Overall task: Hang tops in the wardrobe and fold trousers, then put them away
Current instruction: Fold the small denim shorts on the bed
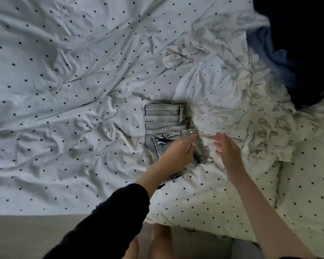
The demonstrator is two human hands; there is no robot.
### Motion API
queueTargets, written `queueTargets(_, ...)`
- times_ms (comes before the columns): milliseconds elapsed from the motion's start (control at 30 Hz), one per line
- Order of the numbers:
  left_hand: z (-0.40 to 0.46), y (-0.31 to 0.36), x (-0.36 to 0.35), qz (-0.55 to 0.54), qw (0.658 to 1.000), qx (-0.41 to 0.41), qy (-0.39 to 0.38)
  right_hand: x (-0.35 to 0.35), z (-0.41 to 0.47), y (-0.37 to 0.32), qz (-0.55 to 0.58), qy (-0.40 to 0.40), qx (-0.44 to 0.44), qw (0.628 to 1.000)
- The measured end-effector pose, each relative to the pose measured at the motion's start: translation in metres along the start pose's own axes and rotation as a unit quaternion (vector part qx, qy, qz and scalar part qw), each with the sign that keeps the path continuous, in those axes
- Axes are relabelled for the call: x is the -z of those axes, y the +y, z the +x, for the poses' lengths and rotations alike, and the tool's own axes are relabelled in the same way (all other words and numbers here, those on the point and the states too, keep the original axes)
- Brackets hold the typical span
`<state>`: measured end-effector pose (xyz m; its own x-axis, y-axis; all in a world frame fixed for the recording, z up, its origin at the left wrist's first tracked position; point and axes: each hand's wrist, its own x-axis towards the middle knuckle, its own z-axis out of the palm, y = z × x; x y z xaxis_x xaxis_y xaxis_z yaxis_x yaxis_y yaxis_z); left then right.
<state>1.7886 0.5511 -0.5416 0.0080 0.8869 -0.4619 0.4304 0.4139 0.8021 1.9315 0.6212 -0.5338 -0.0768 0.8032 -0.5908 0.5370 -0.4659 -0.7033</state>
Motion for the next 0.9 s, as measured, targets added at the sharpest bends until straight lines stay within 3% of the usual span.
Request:
queueTargets(133, -0.021, -0.049, 0.006, 0.096, 0.981, -0.012, 0.166, -0.018, -0.004, 0.018, -0.228, -0.038, 0.151, 0.961)
queueTargets(233, -0.045, -0.089, 0.015, 0.196, 0.971, 0.052, 0.129, -0.045, -0.006, 0.037, -0.354, -0.104, 0.237, 0.899)
queueTargets(333, -0.054, -0.106, 0.009, 0.186, 0.978, 0.014, 0.099, -0.062, -0.001, 0.052, -0.485, -0.161, 0.265, 0.818)
queueTargets(400, -0.052, -0.107, 0.005, 0.104, 0.988, 0.038, 0.112, -0.066, 0.006, 0.054, -0.469, -0.142, 0.250, 0.835)
queueTargets(500, -0.039, -0.104, -0.003, 0.019, 0.993, 0.066, 0.092, -0.069, 0.031, 0.043, -0.295, -0.031, 0.134, 0.945)
queueTargets(567, -0.034, -0.101, -0.008, 0.013, 0.993, 0.073, 0.095, -0.073, 0.049, 0.031, -0.188, -0.065, 0.017, 0.980)
queueTargets(633, -0.035, -0.097, -0.010, 0.062, 0.991, 0.062, 0.103, -0.075, 0.057, 0.023, -0.171, -0.092, -0.023, 0.981)
queueTargets(767, -0.040, -0.100, -0.008, 0.208, 0.976, -0.011, 0.069, -0.060, 0.061, 0.025, -0.231, -0.031, 0.039, 0.972)
queueTargets(900, -0.029, -0.112, -0.004, 0.380, 0.925, -0.025, -0.016, -0.041, 0.067, 0.031, -0.303, -0.008, 0.088, 0.949)
